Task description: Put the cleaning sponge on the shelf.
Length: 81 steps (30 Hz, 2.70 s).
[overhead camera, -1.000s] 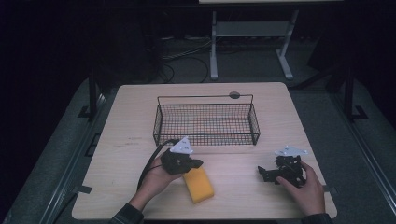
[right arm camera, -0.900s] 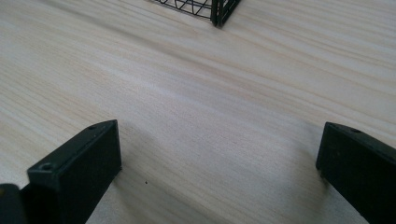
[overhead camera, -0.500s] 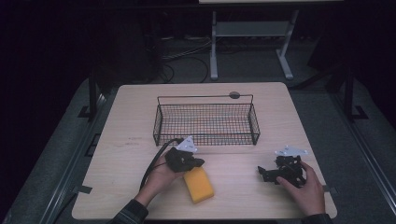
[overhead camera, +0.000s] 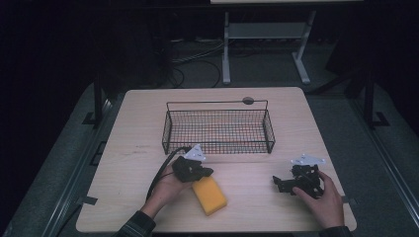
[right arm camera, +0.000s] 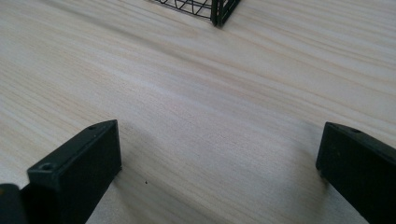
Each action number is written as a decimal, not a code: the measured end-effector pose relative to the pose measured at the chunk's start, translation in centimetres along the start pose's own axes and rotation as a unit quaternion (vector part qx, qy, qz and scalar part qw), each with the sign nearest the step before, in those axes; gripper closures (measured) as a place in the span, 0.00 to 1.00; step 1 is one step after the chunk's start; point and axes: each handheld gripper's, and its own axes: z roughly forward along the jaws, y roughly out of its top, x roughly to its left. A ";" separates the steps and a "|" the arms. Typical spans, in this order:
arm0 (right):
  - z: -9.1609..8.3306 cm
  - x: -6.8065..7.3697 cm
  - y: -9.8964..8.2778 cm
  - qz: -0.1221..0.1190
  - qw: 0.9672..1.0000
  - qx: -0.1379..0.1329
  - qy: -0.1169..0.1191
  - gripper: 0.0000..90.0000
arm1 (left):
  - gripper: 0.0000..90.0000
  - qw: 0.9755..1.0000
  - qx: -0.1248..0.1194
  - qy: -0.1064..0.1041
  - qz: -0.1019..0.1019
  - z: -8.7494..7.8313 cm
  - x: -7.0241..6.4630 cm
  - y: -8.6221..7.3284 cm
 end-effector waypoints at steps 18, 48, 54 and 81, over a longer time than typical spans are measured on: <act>0.0 0.0 0.0 -0.001 1.000 0.000 0.000 0.00 | 1.00 0.999 -0.004 0.024 -0.034 -2.6 1.0 -2.7; 0.0 0.0 0.0 -0.001 1.000 0.000 0.000 0.00 | 1.00 0.996 -0.007 0.047 -0.070 -7.0 -0.4 -7.3; 0.0 0.0 0.0 0.000 1.000 0.000 0.000 0.00 | 1.00 0.996 -0.011 0.050 -0.076 -7.4 -0.8 -7.7; 0.0 0.0 0.0 0.000 1.000 0.000 0.000 0.00 | 0.28 0.997 0.024 0.025 -0.074 -7.3 -0.6 -6.0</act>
